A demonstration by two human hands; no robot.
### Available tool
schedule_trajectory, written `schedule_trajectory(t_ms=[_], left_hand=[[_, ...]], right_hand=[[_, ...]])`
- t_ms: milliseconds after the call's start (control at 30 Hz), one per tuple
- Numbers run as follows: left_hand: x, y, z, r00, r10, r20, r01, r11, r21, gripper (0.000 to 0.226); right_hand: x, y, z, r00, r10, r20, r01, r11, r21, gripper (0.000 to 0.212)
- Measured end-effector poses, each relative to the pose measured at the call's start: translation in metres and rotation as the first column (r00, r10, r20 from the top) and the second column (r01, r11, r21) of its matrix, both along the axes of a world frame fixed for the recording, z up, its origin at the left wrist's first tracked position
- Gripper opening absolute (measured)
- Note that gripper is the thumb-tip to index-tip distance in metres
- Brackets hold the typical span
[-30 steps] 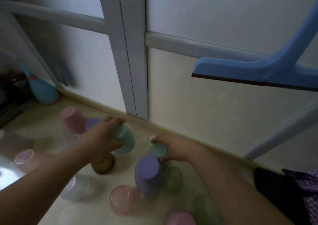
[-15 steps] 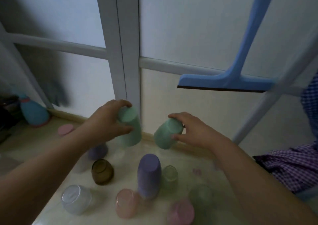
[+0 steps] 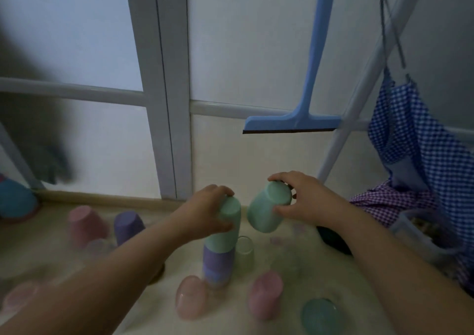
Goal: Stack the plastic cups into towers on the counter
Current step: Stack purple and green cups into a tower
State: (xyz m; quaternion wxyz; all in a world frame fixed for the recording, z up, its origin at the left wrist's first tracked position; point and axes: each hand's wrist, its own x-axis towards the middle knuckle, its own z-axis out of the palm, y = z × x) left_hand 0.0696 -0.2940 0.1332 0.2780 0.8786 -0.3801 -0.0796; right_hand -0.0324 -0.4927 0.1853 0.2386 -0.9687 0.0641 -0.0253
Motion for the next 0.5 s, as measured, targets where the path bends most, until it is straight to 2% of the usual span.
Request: schedule_trajectory(t_ms=[67,167,367,500], left_hand=[[-0.004,0.003,-0.014,1.000,-0.019,-0.004,0.019,0.999,0.029,0.064],[-0.008,0.006,-0.028,1.000,-0.017,-0.024,0.016,1.000,-0.016,0.066],[-0.006,0.025,-0.019,0.999,-0.037,-0.039,0.035,0.998,-0.057,0.088],[0.006,0.057,-0.003,0.999,0.011,0.038,-0.006,0.994,-0.113,0.071]], right_hand=[[-0.005,0.004,-0.002,1.000,-0.027,0.006,0.027,1.000,0.001,0.061],[-0.010,0.012,-0.005,0.998,-0.059,0.012,0.058,0.998,0.014,0.061],[-0.013,0.029,0.004,0.996,-0.062,0.067,0.062,0.998,-0.008,0.062],[-0.003,0.044,0.033,0.983,-0.069,0.169,0.073,0.997,-0.019,0.059]])
